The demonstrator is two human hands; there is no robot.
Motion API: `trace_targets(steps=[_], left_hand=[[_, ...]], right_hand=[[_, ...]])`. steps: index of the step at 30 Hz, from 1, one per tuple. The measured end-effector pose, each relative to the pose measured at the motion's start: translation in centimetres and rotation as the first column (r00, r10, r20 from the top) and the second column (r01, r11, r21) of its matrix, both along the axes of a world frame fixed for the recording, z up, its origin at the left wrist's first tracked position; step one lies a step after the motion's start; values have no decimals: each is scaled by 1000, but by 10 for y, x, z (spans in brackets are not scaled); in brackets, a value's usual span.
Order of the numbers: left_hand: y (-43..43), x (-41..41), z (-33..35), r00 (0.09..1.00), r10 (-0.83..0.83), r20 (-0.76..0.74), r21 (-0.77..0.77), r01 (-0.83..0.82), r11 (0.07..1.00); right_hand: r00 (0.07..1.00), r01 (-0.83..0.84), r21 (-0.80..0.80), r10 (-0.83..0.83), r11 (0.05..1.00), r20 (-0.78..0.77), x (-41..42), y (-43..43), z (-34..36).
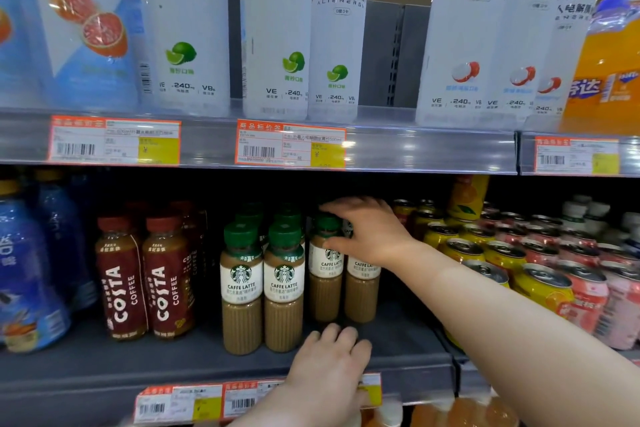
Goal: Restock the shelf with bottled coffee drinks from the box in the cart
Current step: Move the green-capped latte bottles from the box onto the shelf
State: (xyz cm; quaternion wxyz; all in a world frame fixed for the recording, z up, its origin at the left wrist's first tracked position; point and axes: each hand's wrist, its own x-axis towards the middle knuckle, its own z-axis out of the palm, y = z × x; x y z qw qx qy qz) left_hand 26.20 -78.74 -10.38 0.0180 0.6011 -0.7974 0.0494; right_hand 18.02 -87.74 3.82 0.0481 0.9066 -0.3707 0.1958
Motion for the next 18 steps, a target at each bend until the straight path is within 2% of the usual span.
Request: trace_targets(steps=[9, 12, 15, 18], left_hand=[[-2, 1, -1, 1000, -6, 4, 7, 6, 1000], [-2, 0, -1, 1000, 1, 31, 24, -2, 1000], [-1, -1, 0, 1000, 3, 28, 18, -4, 1000], [-1, -1, 1, 1000, 9, 12, 21, -9, 1000]], right_hand=[[994, 43, 52, -48, 998, 95, -2, -6, -2], [961, 33, 204, -87, 978, 262, -16, -11, -11], [891, -42, 401, -147, 915, 430, -24, -11, -24], [805, -85, 483, -226, 872, 549, -26, -11, -35]])
